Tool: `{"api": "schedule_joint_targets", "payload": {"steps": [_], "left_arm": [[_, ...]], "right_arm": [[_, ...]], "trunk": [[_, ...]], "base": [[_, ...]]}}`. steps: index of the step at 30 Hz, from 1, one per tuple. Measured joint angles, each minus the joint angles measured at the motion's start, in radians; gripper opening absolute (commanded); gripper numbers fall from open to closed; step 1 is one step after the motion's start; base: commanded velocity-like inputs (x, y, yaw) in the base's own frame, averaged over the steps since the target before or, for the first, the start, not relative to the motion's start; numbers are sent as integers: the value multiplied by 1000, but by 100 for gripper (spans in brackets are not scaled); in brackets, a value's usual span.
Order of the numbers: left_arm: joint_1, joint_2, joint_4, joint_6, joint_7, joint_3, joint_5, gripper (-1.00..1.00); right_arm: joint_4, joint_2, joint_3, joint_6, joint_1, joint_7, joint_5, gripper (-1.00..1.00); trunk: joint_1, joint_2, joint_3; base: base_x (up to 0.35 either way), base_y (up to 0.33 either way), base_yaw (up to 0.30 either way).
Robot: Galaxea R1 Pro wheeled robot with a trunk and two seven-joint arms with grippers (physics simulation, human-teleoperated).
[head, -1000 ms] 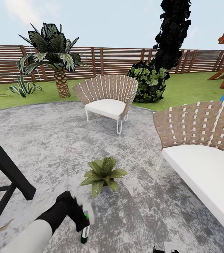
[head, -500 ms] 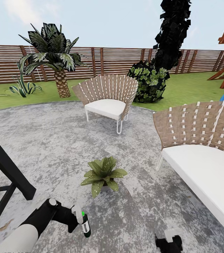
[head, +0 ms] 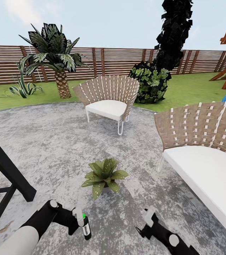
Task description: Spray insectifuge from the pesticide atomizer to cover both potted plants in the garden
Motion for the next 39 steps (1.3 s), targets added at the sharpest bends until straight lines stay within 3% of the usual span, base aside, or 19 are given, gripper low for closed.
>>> {"api": "schedule_joint_targets", "payload": {"steps": [2, 3, 8, 12, 16, 21, 24, 26, 29, 39], "left_arm": [[1, -2, 1, 0, 0, -2, 0, -100], [1, -2, 1, 0, 0, -7, -1, -100], [2, -5, 1, 0, 4, -41, -3, -100], [5, -7, 3, 1, 8, -67, -68, -100], [7, -8, 4, 1, 11, -80, -106, -100], [7, -35, 4, -2, 84, -82, -106, -100], [7, -47, 4, -3, 97, -83, -106, -100], [7, -52, 4, -15, 97, -104, -107, -100], [7, -53, 4, -76, 117, -176, -101, -100], [7, -83, 18, -89, 160, -191, -98, -100]], "right_arm": [[-27, 2, -1, 1, -2, 69, 2, 100], [-36, 2, -1, 2, -3, 99, 2, -100], [-65, 5, -1, 3, -14, 215, 2, -100], [-70, 13, 0, 3, -15, 276, 2, -100], [-96, 63, 5, 2, -16, 353, 3, -100], [-117, 105, 5, 2, -16, 401, 3, -100], [-122, 123, 5, 2, -16, 440, 4, -100], [-122, 134, 5, 2, -16, 451, 4, -100], [-135, 140, 5, 2, -17, 456, 3, -100], [-163, 141, 6, 3, -17, 469, 2, -100]], "trunk": [[0, 0, 0], [0, 0, 0], [0, 0, 0], [0, 0, 0], [0, 0, 0], [0, 0, 0], [0, 0, 0], [0, 0, 0], [0, 0, 0], [0, 0, 0]], "base": [[0, 0, 0], [0, 0, 0], [0, 0, 0], [0, 0, 0], [0, 0, 0], [0, 0, 0], [0, 0, 0], [0, 0, 0], [0, 0, 0], [0, 0, 0]]}}
